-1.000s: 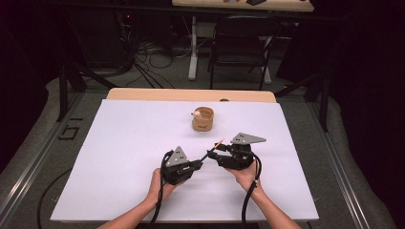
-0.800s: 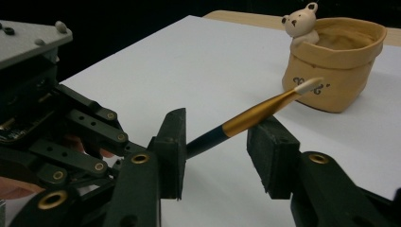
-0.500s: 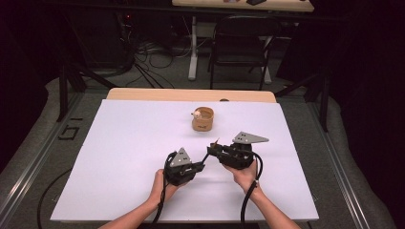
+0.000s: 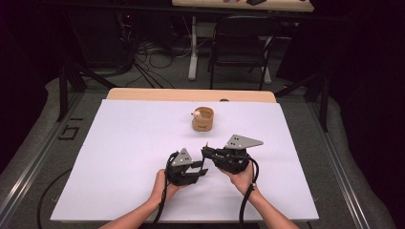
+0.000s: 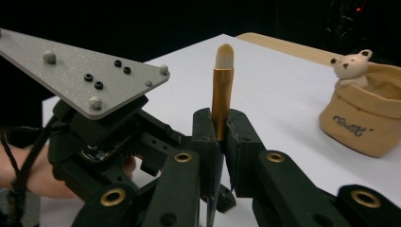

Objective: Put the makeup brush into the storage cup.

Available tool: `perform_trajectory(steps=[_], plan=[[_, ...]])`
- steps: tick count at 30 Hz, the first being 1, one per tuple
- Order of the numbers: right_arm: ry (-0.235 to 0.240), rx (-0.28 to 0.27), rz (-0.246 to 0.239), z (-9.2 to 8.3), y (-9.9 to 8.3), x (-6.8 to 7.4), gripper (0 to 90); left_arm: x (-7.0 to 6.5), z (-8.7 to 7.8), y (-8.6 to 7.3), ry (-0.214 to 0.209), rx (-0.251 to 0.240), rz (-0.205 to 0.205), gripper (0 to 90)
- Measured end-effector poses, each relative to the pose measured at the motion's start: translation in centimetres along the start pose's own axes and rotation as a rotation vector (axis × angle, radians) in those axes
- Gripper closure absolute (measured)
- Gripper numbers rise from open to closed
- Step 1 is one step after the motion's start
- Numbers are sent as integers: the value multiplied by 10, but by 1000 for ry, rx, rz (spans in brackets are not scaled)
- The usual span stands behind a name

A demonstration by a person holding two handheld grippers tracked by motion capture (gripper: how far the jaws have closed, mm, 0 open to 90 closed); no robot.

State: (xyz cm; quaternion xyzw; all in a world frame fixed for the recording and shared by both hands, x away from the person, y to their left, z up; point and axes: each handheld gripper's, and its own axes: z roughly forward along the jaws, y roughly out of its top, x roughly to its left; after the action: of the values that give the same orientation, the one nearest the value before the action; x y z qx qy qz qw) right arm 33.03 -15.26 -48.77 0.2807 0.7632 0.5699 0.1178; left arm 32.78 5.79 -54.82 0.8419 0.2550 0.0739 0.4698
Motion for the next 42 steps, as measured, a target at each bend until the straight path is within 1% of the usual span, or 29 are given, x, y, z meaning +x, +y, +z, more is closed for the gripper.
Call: perform_trajectory(steps=[1, 2, 3, 4, 7, 8, 10, 12, 15, 16, 18, 19, 22, 23, 25, 29, 33, 35, 37, 39, 42], plan=[[-4, 2, 0, -1, 0, -1, 836, 0, 0, 0, -5, 12, -4, 484], [-7, 7, -4, -2, 0, -1, 836, 1, 0, -1, -3, 18, -8, 402], [-17, 10, -14, -2, 1, -1, 836, 2, 0, -1, -7, 23, -10, 342], [-20, 9, -21, -3, 1, -2, 836, 3, -1, -1, -6, 25, -14, 302], [-36, 12, -30, -6, 1, -4, 836, 6, -5, -1, 4, 18, -16, 210], [-36, 6, -34, -7, 1, -5, 837, 7, -6, -1, 6, 19, -17, 190], [-50, 16, -48, -9, 2, -6, 837, 9, -9, -2, 11, 16, -16, 154], [-53, 16, -50, -11, 2, -7, 837, 12, -12, -2, 15, 21, -20, 143], [-65, 13, -56, -13, 3, -9, 837, 16, -17, -3, 28, 21, -26, 100], [-70, 17, -57, -14, 3, -9, 837, 17, -20, -4, 39, 13, -31, 86], [-74, 17, -60, -15, 3, -11, 837, 20, -24, -4, 57, 14, -28, 67], [-76, 13, -60, -15, 3, -11, 837, 21, -27, -5, 61, 10, -32, 61], [-89, 26, -68, -18, 4, -12, 837, 26, -32, -7, 76, 10, -35, 37], [-89, 17, -67, -18, 4, -13, 837, 28, -34, -8, 81, 9, -40, 22], [-99, 21, -71, -20, 4, -13, 836, 31, -38, -10, 94, 9, -35, 5], [-114, 22, -76, -23, 5, -15, 836, 37, -46, -13, 111, -6, -29, 0], [-132, 27, -80, -27, 5, -19, 837, 40, -52, -16, 132, -19, -32, 0], [-141, 29, -82, -29, 6, -20, 837, 42, -55, -18, 139, -21, -26, 0], [-151, 27, -83, -31, 7, -23, 837, 43, -58, -20, 148, -33, -31, 0], [-163, 26, -81, -33, 8, -25, 838, 44, -62, -21, 166, -50, -22, 0], [-180, 23, -82, -36, 10, -28, 838, 46, -69, -23, 177, -69, -14, 0]])
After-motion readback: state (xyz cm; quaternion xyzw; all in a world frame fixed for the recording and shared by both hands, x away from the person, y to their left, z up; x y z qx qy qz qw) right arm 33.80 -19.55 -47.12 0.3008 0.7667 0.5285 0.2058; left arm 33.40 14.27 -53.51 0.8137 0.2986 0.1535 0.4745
